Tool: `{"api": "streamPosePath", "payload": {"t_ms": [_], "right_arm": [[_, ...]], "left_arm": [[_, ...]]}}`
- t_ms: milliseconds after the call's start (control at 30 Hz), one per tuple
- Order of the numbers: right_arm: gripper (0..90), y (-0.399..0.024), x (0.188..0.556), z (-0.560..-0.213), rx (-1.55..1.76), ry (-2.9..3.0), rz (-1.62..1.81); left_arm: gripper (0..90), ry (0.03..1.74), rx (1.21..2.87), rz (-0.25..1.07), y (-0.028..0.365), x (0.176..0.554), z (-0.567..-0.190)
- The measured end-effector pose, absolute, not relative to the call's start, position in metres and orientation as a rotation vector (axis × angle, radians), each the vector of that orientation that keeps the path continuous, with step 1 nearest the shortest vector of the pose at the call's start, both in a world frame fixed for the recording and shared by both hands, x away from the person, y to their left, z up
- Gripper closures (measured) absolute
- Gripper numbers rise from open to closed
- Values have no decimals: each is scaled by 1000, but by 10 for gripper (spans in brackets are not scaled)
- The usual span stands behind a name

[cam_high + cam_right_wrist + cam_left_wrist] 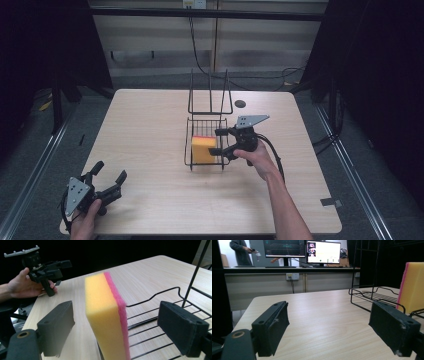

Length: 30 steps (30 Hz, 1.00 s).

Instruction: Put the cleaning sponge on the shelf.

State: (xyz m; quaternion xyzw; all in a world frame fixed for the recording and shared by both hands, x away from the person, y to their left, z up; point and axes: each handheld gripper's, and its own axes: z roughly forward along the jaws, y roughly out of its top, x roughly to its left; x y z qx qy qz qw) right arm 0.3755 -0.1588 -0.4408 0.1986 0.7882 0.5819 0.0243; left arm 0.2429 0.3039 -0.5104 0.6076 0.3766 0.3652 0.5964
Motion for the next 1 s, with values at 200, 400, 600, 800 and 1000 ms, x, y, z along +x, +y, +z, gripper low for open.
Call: {"api": "streamPosePath", "payload": {"t_ms": [200, 400, 600, 800, 1000], "right_arm": [[133, -158, 370, -436, 641, 2408, 1765], [133, -163, 365, -431, 660, 2366, 1743], [135, -167, 358, -424, 669, 2356, 1693], [135, -178, 349, -426, 687, 2336, 1682], [136, -190, 338, -426, 709, 2283, 1688]], "left_arm": [[156, 874, 1408, 846, 304, 243, -510], [156, 874, 1413, 849, 304, 243, -510], [156, 876, 1408, 848, 304, 243, -510], [156, 875, 1409, 848, 304, 243, -510], [156, 875, 1410, 847, 304, 243, -510]]}}
